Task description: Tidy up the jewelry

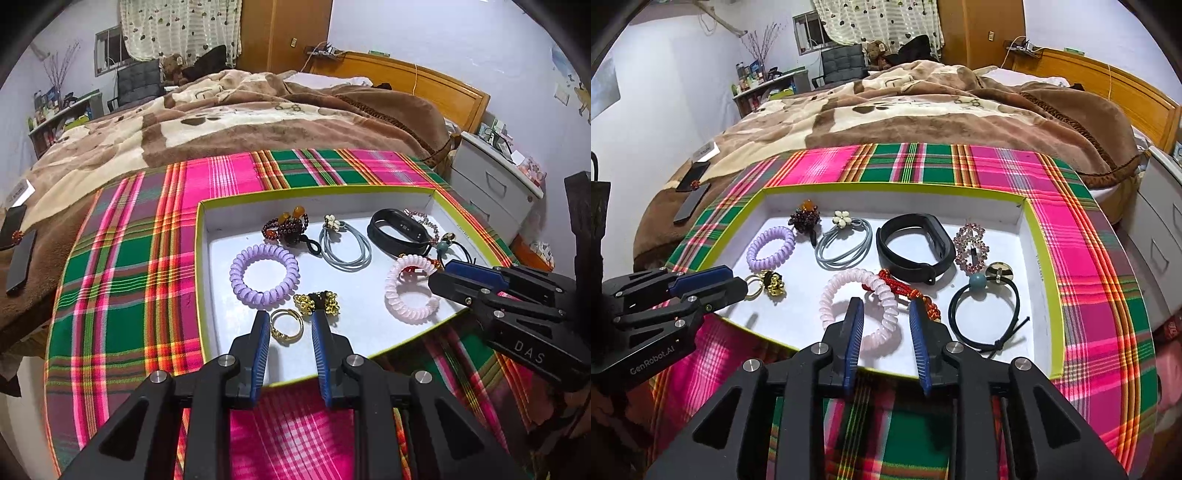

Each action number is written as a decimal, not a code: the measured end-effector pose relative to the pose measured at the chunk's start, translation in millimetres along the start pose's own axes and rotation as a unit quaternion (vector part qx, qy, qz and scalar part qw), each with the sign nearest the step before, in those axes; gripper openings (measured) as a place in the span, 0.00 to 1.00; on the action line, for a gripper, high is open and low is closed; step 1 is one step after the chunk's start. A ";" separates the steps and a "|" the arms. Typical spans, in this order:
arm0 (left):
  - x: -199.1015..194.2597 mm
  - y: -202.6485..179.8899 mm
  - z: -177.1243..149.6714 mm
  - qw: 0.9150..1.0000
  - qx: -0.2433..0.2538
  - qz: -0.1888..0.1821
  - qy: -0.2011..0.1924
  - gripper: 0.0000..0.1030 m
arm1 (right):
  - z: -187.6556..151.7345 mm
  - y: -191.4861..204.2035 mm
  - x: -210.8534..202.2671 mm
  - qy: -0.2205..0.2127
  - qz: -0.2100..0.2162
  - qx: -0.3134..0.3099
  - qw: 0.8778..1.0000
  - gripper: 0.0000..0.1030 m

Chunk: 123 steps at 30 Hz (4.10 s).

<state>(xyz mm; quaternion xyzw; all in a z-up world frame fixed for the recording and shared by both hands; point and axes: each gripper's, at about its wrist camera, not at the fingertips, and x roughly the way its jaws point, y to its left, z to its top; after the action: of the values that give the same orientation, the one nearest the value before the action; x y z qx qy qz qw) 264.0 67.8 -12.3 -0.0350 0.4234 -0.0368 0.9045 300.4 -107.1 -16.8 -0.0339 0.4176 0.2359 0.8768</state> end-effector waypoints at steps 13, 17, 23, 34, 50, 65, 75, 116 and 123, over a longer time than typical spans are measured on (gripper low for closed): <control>-53.1 -20.0 -19.0 0.998 -0.001 0.023 -0.051 0.22 | -19.9 4.0 -43.2 -0.031 0.005 0.007 0.999 0.26; -72.8 -29.2 -31.2 0.997 0.003 0.035 -0.070 0.22 | -32.8 8.8 -60.8 -0.045 0.005 0.005 0.999 0.26; -98.9 -41.8 -50.6 0.994 0.001 0.048 -0.095 0.22 | -55.8 15.6 -92.4 -0.073 0.003 0.003 0.997 0.26; -130.3 -63.2 -98.9 0.992 0.012 0.061 -0.114 0.23 | -100.2 29.3 -139.1 -0.108 0.003 -0.009 0.994 0.27; -151.0 -74.5 -148.3 0.990 0.015 0.062 -0.122 0.23 | -147.9 42.3 -159.1 -0.112 -0.005 -0.015 0.994 0.40; -164.8 -74.2 -152.7 0.986 0.018 0.071 -0.149 0.23 | -154.7 48.0 -167.1 -0.118 -0.008 -0.019 0.993 0.40; -166.0 -75.1 -153.5 0.986 0.020 0.070 -0.149 0.23 | -154.6 46.8 -166.9 -0.113 -0.008 -0.014 0.993 0.40; -159.1 -69.1 -156.3 0.987 0.004 0.072 -0.142 0.23 | -156.9 44.5 -160.3 -0.106 -0.008 -0.014 0.994 0.40; -158.1 -69.6 -156.8 0.988 0.004 0.071 -0.141 0.23 | -156.6 44.5 -160.6 -0.107 -0.008 -0.014 0.994 0.40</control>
<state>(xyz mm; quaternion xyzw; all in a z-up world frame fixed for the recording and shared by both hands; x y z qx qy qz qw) 40.0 8.7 14.8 -0.0062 0.2932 0.0312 0.9555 81.8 -169.8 7.9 -0.0242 0.3178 0.2369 0.9178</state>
